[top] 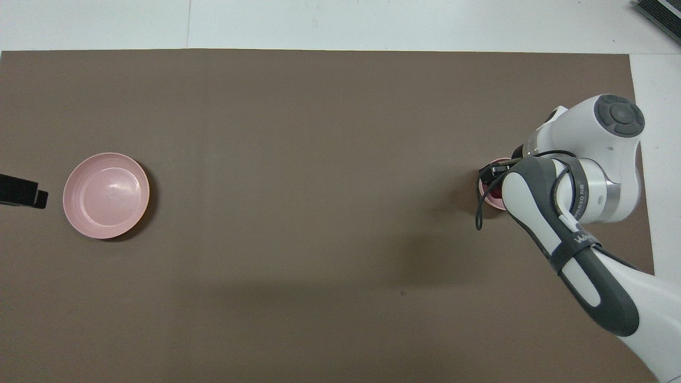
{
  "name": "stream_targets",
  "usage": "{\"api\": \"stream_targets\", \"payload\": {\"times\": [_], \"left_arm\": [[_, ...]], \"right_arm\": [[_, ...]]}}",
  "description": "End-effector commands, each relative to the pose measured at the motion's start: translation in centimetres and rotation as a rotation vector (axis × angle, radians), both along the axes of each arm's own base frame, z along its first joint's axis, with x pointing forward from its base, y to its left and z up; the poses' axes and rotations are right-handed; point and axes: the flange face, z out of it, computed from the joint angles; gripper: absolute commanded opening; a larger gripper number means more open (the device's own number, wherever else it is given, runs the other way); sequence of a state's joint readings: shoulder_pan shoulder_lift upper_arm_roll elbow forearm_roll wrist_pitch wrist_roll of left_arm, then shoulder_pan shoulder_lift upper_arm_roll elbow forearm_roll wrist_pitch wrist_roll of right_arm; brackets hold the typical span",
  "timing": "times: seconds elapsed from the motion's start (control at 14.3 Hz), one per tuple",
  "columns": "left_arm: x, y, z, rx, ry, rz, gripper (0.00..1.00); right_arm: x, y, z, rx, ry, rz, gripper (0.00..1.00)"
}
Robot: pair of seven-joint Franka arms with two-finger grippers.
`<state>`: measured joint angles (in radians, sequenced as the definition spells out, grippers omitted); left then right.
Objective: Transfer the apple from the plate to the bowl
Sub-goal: 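Lower the held apple into the small pink bowl with the right gripper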
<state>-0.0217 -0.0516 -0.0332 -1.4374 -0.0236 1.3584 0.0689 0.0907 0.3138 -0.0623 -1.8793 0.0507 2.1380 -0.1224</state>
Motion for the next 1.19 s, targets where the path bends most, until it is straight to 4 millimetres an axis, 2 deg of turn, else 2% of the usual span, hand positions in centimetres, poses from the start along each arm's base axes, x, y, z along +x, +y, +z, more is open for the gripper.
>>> {"api": "stream_targets", "payload": {"times": [0.0, 0.91, 0.98, 1.12], "left_arm": [[-0.7, 0.3, 0.0, 0.032, -0.009, 0.006, 1.0], [-0.8, -0.3, 0.1, 0.013, -0.002, -0.006, 1.0], [-0.8, -0.3, 0.1, 0.011, -0.002, -0.004, 1.0], [-0.8, 0.1, 0.1, 0.013, 0.0, 0.003, 1.0]], "right_arm": [[0.1, -0.7, -0.3, -0.014, -0.016, 0.02, 0.0], [0.1, -0.9, -1.3, -0.015, 0.001, 0.01, 0.0], [0.1, -0.9, -1.3, -0.015, 0.003, 0.01, 0.07], [0.1, -0.9, -1.3, -0.015, 0.003, 0.008, 0.31]]}}
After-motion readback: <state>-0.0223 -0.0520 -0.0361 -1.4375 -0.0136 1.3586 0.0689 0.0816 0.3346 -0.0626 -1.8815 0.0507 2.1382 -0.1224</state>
